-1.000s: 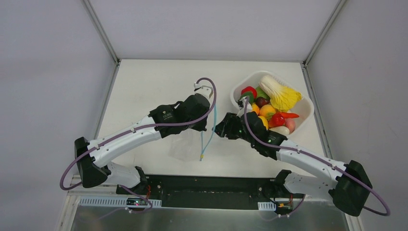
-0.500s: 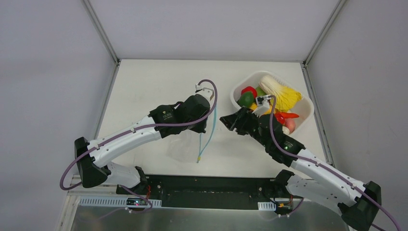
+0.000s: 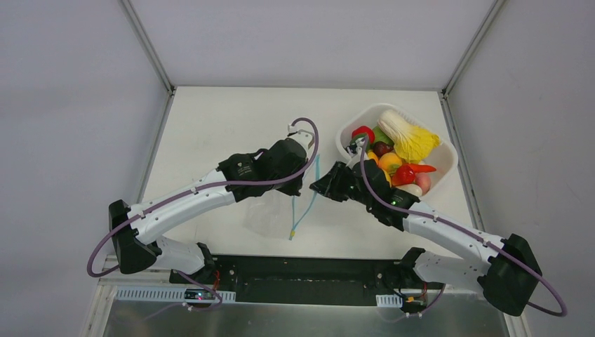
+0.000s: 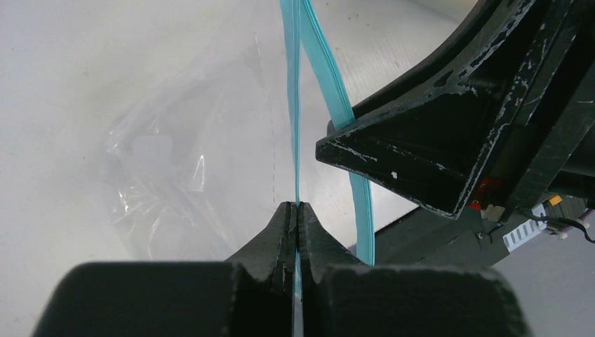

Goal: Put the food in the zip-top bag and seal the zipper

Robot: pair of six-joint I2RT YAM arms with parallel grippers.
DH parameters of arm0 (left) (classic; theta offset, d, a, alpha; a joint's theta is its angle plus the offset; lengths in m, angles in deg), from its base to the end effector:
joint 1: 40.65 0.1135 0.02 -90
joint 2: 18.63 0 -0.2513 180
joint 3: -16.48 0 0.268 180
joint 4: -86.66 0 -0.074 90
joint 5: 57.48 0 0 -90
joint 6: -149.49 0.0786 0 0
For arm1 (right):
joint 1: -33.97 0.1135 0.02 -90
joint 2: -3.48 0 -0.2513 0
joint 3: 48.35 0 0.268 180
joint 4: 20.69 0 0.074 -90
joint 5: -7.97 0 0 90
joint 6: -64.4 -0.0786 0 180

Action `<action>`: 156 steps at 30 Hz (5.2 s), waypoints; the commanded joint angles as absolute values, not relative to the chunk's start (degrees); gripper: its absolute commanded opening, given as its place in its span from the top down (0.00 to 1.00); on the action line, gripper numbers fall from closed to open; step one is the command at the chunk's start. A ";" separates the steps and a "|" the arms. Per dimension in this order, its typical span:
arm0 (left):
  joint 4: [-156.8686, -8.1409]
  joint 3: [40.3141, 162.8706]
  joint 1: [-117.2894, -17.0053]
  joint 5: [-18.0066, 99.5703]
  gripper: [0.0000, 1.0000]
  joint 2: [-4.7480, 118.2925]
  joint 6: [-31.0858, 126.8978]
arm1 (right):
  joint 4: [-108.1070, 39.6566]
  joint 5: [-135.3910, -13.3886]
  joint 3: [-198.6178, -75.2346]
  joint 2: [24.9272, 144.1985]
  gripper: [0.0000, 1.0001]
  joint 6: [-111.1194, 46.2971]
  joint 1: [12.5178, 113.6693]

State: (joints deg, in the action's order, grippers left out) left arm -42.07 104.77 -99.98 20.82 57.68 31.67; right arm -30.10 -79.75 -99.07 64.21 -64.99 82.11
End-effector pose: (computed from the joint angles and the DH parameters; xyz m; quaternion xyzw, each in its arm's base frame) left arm 0.1869 -0.2839 0.3177 0.2021 0.8770 -0.2269 0.3721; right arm 0.2011 0.2292 0.2354 -0.0737 0.8128 0.4113 0.4059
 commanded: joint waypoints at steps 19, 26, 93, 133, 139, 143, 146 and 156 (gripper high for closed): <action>-25.18 115.34 -108.44 2.21 0.58 65.87 32.17 | -19.54 -81.58 -94.97 63.18 1.00 -78.52 81.90; -30.04 114.31 -110.95 6.11 0.44 64.15 30.71 | -20.75 -84.92 -96.23 63.60 1.00 -79.64 81.90; -27.81 106.35 -110.55 -9.41 0.93 63.68 15.63 | -35.77 -71.49 -106.71 71.07 1.00 -56.73 79.70; -33.72 94.46 -105.51 -10.58 1.00 54.01 3.40 | -33.89 -68.24 -104.35 69.23 0.84 -59.32 78.10; -32.03 95.63 -105.56 -11.22 1.00 55.52 3.36 | -34.53 -64.41 -107.17 65.72 0.59 -57.17 77.54; -32.50 95.27 -105.51 -11.03 1.00 55.54 3.41 | -37.00 -64.65 -108.46 61.74 0.53 -55.60 77.10; -32.65 95.31 -105.51 -11.07 1.00 55.80 3.58 | -39.78 -68.81 -109.80 58.20 0.46 -53.32 76.47; -33.52 94.84 -105.51 -10.57 1.00 55.40 4.63 | -50.41 -95.78 -118.75 64.23 0.19 -45.23 65.04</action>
